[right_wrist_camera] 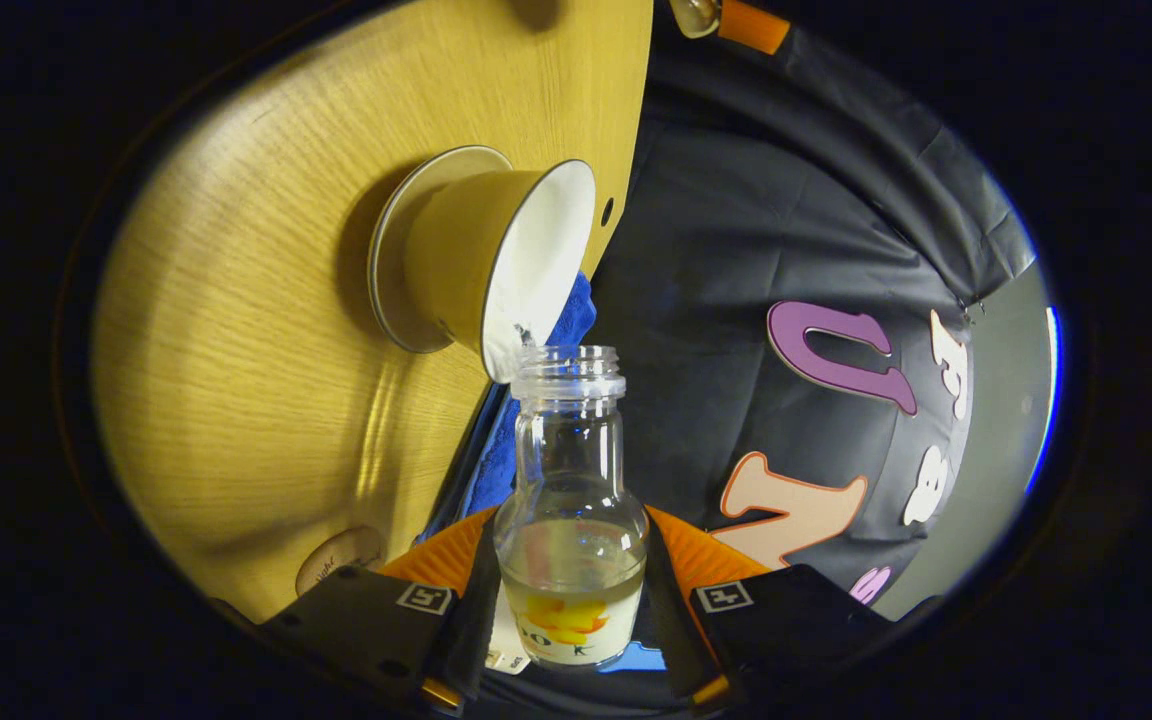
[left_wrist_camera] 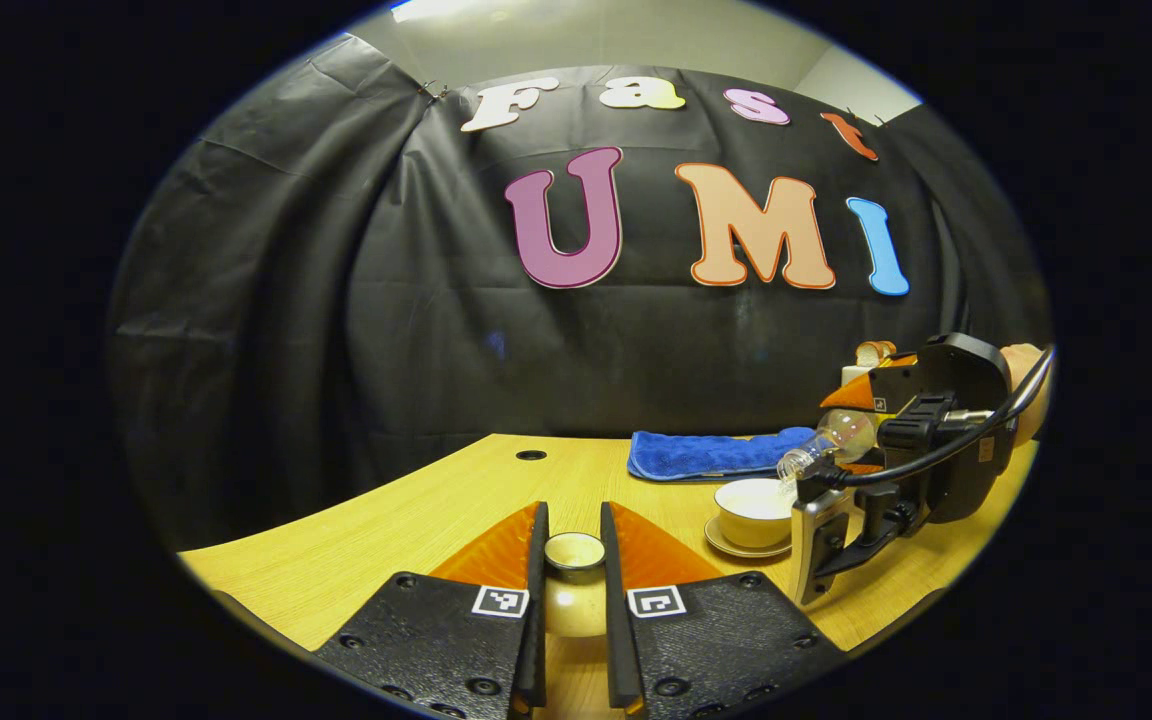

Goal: Open the teacup lid with one hand, grasp the water bottle and pour water into the teacup with the other hand; after pouring, place the water bottle on the coaster and then close the teacup lid.

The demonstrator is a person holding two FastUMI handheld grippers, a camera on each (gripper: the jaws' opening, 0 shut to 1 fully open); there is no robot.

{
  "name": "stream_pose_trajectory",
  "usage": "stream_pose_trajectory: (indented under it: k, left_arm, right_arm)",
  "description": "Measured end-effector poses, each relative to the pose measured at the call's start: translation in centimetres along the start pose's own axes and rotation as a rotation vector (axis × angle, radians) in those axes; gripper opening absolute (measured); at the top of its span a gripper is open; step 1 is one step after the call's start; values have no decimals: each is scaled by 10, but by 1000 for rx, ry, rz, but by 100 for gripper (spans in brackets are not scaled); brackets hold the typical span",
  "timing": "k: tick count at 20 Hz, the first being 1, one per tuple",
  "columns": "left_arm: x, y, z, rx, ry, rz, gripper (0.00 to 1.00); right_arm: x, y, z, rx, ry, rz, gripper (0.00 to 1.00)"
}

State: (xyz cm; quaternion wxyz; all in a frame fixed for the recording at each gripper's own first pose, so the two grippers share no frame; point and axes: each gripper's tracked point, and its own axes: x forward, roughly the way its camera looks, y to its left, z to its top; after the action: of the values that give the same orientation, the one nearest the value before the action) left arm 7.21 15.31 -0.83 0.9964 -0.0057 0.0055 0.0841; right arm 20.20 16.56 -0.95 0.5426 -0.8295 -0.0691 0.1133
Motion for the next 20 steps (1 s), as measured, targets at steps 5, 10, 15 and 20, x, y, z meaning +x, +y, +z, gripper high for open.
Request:
stream_pose_trajectory:
  k: [5, 10, 15, 20]
  left_arm:
    - [-1, 0, 1, 0, 0, 0, 21]
    - [-1, 0, -1, -1, 1, 0, 22]
    - [0, 0, 0, -1, 1, 0, 22]
    - [0, 0, 0, -1, 1, 1, 22]
  right_arm:
    - [-1, -11, 4, -113, -27, -35, 73]
    - [-2, -23, 11, -180, -47, -59, 73]
    - [-3, -28, 21, -223, -73, -71, 73]
    - [-2, -29, 22, -215, -79, -66, 72]
